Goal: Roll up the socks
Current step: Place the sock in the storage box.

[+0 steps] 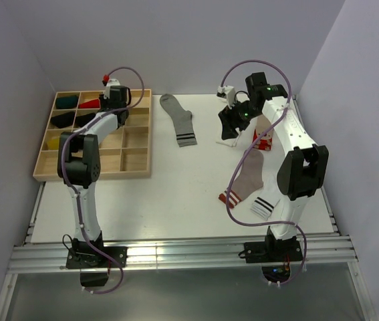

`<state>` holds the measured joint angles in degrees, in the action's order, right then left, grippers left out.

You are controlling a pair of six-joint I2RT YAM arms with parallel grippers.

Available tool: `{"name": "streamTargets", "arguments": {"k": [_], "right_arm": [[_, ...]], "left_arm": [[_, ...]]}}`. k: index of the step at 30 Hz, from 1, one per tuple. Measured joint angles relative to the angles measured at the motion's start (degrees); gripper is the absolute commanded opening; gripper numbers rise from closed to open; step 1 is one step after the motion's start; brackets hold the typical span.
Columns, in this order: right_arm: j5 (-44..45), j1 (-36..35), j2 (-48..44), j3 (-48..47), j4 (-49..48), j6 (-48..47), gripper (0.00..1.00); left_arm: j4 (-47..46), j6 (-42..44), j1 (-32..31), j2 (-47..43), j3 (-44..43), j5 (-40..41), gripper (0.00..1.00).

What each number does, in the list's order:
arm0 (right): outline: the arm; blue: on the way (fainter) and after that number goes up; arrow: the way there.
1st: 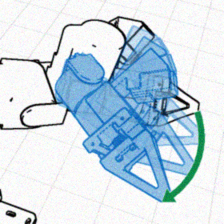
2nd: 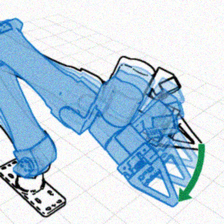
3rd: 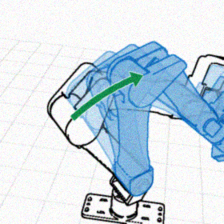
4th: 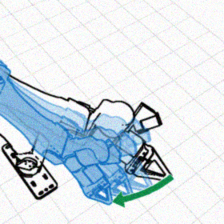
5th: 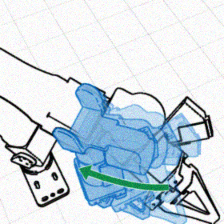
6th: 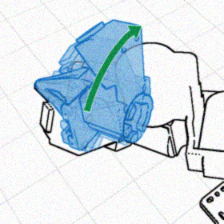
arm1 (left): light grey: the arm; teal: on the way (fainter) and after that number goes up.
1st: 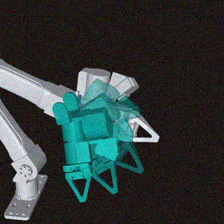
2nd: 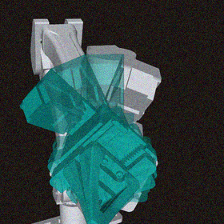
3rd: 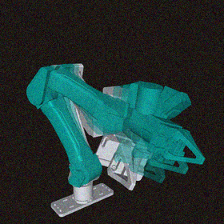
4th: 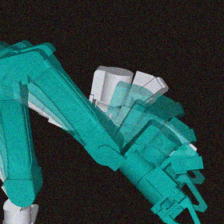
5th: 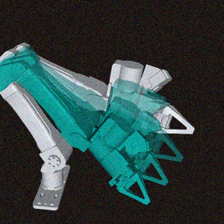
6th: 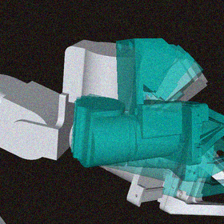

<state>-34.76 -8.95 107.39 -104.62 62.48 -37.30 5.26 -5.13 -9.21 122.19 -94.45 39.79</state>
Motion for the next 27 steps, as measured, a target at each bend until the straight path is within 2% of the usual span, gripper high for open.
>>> {"name": "streamTargets", "arguments": {"k": [10,18,27], "right_arm": [[-0.2,0.0,0.0,2.4,-0.3,-0.1,0.75],[-0.2,0.0,-0.1,5.7,-0.4,-0.5,0.75],[-0.1,0.0,-2.1,7.6,-0.5,-1.1,0.75]], "left_arm": [[5.9,0.2,0.0,5.0,-2.8,-1.5,0.0],[10.6,-1.6,-0.1,7.0,-6.6,-8.7,0.0],[12.9,-5.6,1.9,7.6,-7.1,-18.8,0.0]]}}
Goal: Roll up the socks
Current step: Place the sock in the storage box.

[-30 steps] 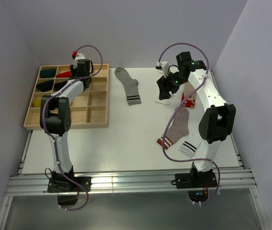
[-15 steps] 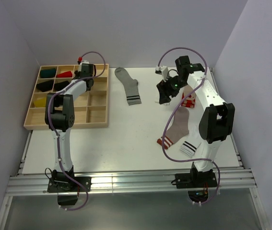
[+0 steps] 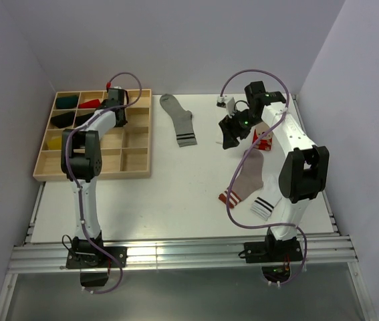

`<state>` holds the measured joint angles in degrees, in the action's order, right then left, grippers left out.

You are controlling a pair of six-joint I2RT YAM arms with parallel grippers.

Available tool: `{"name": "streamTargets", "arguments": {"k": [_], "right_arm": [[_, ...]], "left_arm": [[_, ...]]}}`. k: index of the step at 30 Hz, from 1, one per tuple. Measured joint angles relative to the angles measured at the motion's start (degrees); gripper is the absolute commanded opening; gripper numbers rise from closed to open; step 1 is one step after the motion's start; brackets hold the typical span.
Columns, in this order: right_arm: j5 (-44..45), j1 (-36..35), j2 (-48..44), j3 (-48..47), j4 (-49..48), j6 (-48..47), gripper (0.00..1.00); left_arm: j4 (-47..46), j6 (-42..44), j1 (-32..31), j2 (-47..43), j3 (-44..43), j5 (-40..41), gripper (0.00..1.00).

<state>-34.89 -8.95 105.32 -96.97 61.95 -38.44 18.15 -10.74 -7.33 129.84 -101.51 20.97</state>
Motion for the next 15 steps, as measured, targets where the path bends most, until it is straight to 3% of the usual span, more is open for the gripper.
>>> {"name": "streamTargets", "arguments": {"k": [6,10,15], "right_arm": [[0.0,0.0,-0.1,0.1,-0.1,0.0,0.75],[0.0,0.0,-0.1,0.1,-0.1,0.0,0.75],[0.3,0.0,-0.1,0.1,-0.1,0.0,0.75]], "left_arm": [[0.5,-2.6,2.8,1.3,-0.8,-7.6,0.04],[1.0,-3.6,4.1,1.3,-1.2,-11.3,0.2],[2.1,-3.8,4.8,2.0,-2.4,-13.7,0.32]]}}
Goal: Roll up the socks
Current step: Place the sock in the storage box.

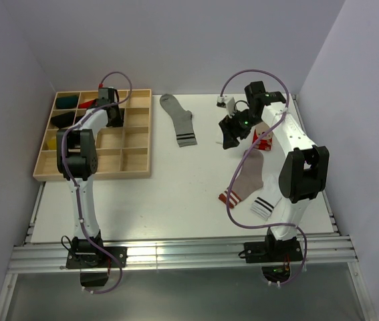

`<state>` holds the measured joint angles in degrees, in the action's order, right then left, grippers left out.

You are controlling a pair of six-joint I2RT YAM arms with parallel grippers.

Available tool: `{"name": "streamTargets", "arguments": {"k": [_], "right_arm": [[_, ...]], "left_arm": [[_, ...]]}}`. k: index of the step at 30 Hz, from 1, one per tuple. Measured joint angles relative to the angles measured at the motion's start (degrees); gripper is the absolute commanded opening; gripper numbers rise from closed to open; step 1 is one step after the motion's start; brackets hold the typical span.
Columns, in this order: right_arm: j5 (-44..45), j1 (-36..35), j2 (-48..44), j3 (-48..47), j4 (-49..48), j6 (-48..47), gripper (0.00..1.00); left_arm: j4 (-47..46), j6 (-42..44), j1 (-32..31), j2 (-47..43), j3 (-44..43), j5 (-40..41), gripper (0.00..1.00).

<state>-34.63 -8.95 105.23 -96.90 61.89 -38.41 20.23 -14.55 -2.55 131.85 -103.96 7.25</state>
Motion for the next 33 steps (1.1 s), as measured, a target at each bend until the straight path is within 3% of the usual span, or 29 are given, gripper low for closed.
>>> {"name": "streamTargets", "arguments": {"k": [7,33], "right_arm": [[0.2,0.0,0.0,0.0,0.1,0.0,0.75],[1.2,0.0,0.0,-0.6,0.4,0.5,0.75]], "left_arm": [[0.1,0.1,0.3,0.0,-0.1,-1.2,0.48],[1.8,1.6,0.9,-1.3,-1.6,-3.7,0.61]]}}
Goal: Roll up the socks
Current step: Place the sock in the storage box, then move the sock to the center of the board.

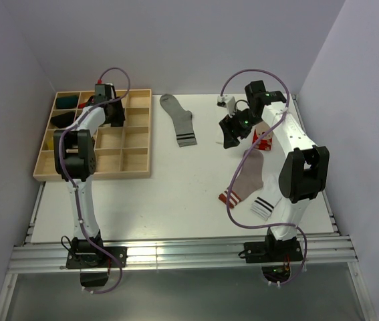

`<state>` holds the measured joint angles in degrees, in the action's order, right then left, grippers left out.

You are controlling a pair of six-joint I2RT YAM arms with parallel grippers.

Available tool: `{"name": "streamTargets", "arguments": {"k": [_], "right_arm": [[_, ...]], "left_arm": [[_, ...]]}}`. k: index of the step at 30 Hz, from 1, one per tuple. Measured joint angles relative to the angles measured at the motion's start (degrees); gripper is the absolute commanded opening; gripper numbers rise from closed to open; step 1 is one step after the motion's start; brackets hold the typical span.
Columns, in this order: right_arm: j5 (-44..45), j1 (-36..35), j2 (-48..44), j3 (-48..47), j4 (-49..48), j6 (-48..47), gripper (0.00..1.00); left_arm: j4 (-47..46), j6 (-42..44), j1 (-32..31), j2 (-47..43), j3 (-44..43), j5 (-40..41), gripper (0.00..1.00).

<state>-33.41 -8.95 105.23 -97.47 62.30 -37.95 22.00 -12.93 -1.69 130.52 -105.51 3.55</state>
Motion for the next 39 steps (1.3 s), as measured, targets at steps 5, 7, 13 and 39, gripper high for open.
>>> {"name": "streamTargets", "arguments": {"k": [5,7,13,39], "right_arm": [[0.2,0.0,0.0,0.0,0.0,0.4,0.75],[0.5,0.0,0.0,0.0,0.0,0.7,0.75],[1.2,0.0,-0.1,0.0,-0.2,1.6,0.75],[18.1,2.1,-13.9,35.6,-11.0,-2.0,0.77]], "left_arm": [[0.3,0.2,-0.2,-1.0,-1.0,-0.8,0.61],[0.3,0.2,-0.3,-1.5,-1.3,-0.7,0.62],[1.2,0.2,-0.4,-2.8,-1.3,-0.1,0.63],[-2.0,-9.9,-8.5,-42.4,19.8,-3.3,0.64]]}}
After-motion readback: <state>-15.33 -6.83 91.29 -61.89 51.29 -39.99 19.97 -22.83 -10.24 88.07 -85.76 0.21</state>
